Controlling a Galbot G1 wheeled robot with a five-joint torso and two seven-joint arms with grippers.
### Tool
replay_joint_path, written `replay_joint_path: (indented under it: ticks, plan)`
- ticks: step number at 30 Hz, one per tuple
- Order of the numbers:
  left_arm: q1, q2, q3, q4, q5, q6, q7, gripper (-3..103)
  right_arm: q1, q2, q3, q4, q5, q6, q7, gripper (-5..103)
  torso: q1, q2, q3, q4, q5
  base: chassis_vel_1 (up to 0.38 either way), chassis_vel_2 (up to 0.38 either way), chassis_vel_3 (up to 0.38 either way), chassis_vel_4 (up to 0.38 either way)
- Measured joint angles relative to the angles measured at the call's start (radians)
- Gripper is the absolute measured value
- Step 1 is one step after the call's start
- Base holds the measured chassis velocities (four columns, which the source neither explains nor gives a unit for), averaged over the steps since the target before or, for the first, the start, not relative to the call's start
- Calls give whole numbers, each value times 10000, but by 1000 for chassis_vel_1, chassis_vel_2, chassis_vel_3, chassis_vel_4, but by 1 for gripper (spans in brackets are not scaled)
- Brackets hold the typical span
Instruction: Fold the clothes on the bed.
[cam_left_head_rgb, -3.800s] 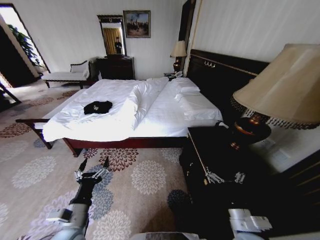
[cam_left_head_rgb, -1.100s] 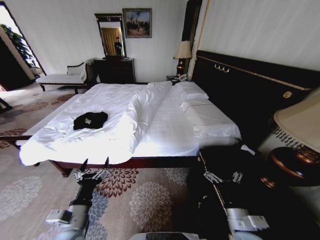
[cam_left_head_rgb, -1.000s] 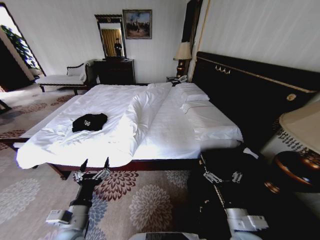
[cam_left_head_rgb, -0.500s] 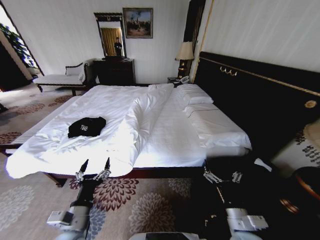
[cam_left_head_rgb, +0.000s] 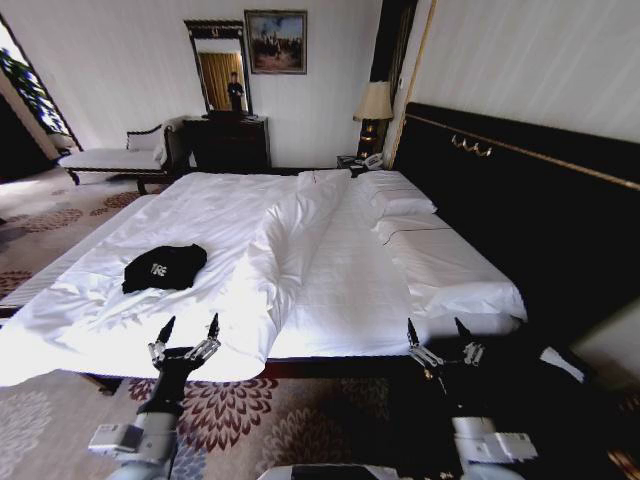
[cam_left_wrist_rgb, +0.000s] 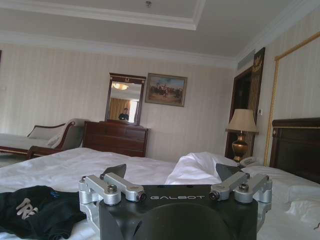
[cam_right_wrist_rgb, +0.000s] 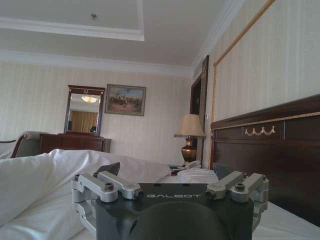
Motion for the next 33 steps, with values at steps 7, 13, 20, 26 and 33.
replay_joint_path:
  ticks: [7,13,20,26,33]
  plan:
    - [-12,90,-129,-83,-364,104,-19,100,33,-2,-10,-44,-11,21,-4,100,0,0,0,0,0,-110,108,122,-103]
    - [-72,106,-163,-163,-380,175,-29,100,73,-14,-24,-127,-14,86,-16,100,-1,0,0,0,0,-94,93,83,-76]
    - [-137,92,-171,-89,-360,193,-34,100,109,-44,-22,-155,-12,102,-46,100,-1,0,0,0,3,-57,146,65,-147]
    - [-164,75,-159,-44,-350,196,-41,100,130,-51,-19,-190,-6,102,-50,100,0,-1,0,0,-2,19,243,-8,-259]
    - [-172,40,-164,-11,-350,196,-51,100,148,-45,-26,-213,5,127,-48,100,-1,0,0,0,-2,72,261,-68,-243]
